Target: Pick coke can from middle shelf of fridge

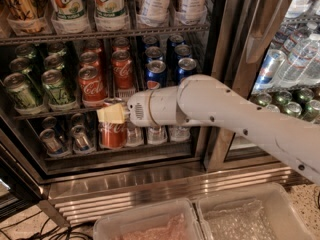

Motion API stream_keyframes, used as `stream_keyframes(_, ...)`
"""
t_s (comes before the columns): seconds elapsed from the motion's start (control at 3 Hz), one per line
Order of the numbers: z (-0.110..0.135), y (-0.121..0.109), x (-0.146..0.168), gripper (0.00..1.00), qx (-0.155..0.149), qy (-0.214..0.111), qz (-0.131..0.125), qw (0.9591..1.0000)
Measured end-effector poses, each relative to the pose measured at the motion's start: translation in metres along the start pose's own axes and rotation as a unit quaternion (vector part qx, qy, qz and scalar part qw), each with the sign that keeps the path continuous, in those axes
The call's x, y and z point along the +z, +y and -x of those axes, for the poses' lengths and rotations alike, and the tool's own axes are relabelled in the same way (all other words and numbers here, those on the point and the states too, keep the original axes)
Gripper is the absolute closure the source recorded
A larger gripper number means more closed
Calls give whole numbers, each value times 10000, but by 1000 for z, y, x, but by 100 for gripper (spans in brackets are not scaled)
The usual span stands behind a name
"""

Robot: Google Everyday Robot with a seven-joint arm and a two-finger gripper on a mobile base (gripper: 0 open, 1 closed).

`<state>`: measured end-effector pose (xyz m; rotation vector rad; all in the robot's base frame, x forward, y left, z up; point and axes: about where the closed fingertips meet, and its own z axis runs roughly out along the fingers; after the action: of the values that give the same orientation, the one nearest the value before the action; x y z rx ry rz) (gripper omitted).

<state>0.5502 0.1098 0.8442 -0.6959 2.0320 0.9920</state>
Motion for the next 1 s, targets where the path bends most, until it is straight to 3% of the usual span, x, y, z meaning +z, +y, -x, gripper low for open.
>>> stream_keyframes(0.33,-31,18,6,100,455,147,299,9984)
stream_keyframes(1.0,-74,44,1,100,1140,836,581,9882)
